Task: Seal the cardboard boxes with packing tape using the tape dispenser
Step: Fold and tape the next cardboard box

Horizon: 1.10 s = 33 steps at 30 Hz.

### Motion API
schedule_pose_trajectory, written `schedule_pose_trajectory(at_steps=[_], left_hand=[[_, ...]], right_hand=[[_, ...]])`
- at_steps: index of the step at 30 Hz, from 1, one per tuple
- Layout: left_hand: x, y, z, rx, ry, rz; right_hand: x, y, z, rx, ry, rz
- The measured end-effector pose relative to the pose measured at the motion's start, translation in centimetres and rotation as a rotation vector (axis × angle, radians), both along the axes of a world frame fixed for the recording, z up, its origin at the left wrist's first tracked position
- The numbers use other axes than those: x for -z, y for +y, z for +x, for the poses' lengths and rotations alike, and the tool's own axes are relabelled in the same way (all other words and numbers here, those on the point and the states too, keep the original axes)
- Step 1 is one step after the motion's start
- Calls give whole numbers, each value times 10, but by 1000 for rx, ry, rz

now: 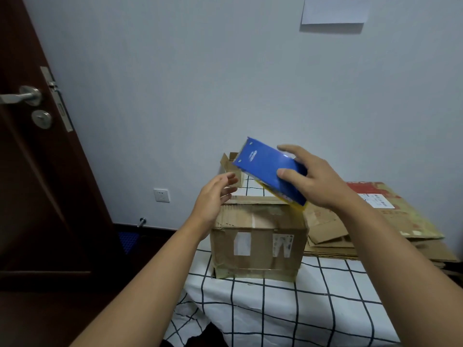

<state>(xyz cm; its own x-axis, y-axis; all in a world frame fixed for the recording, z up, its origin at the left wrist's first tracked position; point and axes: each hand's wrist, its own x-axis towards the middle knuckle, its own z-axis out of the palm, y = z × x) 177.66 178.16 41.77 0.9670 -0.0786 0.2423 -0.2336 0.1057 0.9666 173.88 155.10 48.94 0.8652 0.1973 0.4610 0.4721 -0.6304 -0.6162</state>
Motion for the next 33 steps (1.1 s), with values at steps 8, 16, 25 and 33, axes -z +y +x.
schedule_pose_trajectory(at_steps=[8, 16, 25, 33], left_hand=[[6, -6, 4, -15, 12, 316], [2, -8, 3, -60, 42, 415], [-3, -10, 0, 19, 45, 363], [-10, -10, -3, 19, 94, 242]], right_hand=[[-8, -1, 10, -115, 246, 217], [4, -5, 24, -128, 293, 306], [3, -11, 40, -120, 333, -13], [0, -10, 38, -132, 243, 11]])
